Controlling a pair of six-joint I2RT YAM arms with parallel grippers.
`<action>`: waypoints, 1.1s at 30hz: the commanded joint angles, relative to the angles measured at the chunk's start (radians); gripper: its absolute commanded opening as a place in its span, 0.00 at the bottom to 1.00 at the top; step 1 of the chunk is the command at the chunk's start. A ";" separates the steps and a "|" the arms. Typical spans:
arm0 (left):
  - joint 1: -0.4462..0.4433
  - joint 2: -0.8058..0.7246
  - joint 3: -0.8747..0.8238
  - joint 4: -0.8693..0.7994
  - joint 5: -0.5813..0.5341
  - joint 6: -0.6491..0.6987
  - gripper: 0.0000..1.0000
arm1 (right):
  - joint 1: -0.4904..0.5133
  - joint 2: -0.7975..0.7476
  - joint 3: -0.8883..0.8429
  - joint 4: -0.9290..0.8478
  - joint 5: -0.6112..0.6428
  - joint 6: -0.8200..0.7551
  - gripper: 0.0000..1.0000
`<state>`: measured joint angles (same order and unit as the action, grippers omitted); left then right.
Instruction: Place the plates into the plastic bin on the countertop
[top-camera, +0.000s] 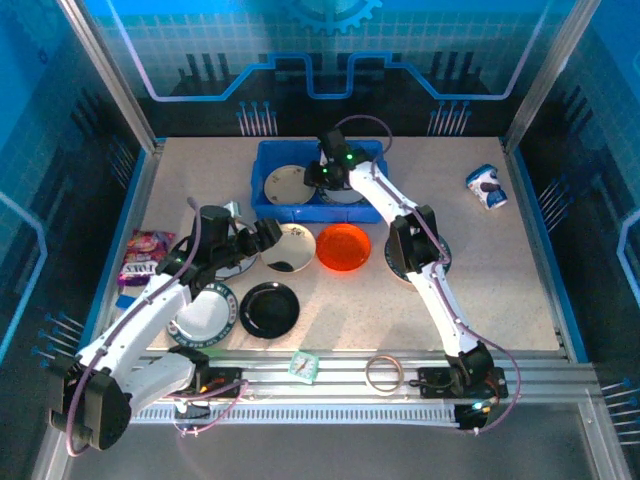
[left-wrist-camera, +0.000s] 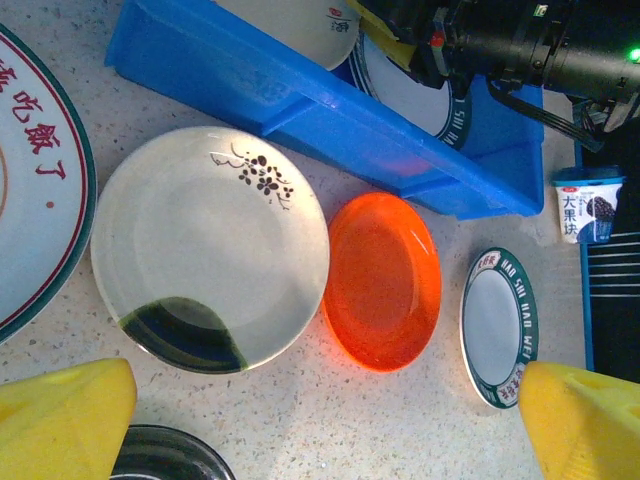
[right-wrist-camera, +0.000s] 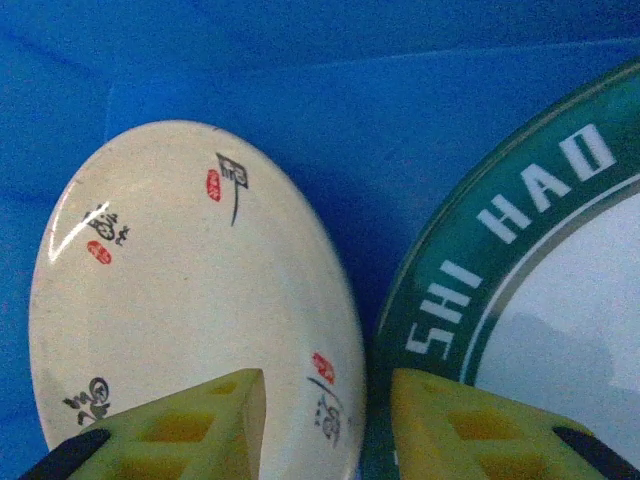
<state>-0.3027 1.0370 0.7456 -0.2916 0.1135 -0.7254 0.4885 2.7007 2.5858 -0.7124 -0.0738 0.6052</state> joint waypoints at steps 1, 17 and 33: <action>0.008 0.012 0.032 0.027 0.026 0.029 0.99 | 0.010 -0.064 0.040 -0.032 0.035 -0.023 0.44; -0.021 0.062 0.081 0.054 0.069 0.050 0.99 | 0.036 -0.672 -0.568 0.146 0.117 -0.162 0.43; -0.283 0.164 0.129 0.107 -0.010 0.040 0.99 | 0.026 -1.446 -1.593 0.361 0.143 -0.026 0.41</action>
<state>-0.5568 1.1839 0.8680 -0.2382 0.1352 -0.6811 0.5385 1.3495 1.0855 -0.4046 0.0612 0.5312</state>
